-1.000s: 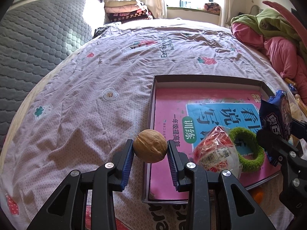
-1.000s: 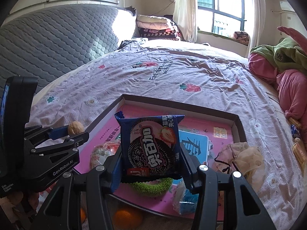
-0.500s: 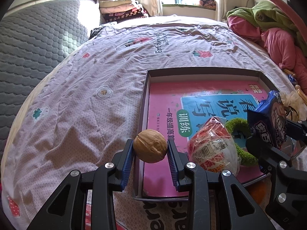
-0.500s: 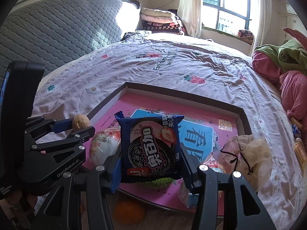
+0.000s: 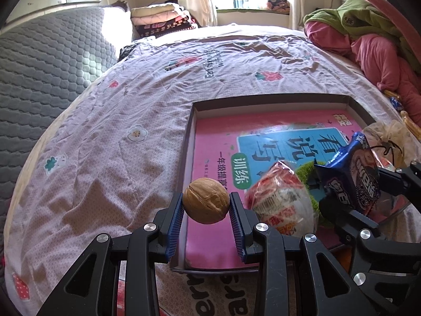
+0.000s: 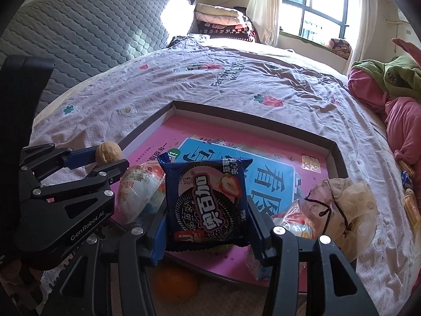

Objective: Organize objects
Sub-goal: 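Lower the walnut into the tray with the left tool while the right tool lowers the snack bag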

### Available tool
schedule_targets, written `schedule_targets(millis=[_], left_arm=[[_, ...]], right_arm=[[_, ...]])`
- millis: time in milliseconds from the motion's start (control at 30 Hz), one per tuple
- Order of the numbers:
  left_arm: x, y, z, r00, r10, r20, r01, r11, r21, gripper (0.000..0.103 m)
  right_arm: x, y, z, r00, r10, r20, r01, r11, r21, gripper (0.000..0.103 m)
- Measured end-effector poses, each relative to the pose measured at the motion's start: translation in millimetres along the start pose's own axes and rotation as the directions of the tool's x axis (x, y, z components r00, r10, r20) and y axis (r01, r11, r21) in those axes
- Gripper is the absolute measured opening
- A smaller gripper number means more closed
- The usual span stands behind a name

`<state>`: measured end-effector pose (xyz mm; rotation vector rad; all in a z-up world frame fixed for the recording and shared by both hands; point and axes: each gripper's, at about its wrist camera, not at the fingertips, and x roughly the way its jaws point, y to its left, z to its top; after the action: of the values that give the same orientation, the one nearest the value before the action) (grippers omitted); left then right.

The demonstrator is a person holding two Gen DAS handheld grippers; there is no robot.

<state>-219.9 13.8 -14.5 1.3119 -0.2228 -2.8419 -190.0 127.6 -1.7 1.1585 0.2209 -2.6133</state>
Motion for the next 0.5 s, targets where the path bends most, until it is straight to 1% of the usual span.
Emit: schedule_targets(millis=[500], left_arm=[[17.6,-0.4,-7.3,0.996,-0.064,-0.061,0.062,0.998,-0.025,0.035]], right_arm=[[8.0,4.4,-2.7,0.999,-0.028,-0.021,0.027,0.999,-0.038,0.052]])
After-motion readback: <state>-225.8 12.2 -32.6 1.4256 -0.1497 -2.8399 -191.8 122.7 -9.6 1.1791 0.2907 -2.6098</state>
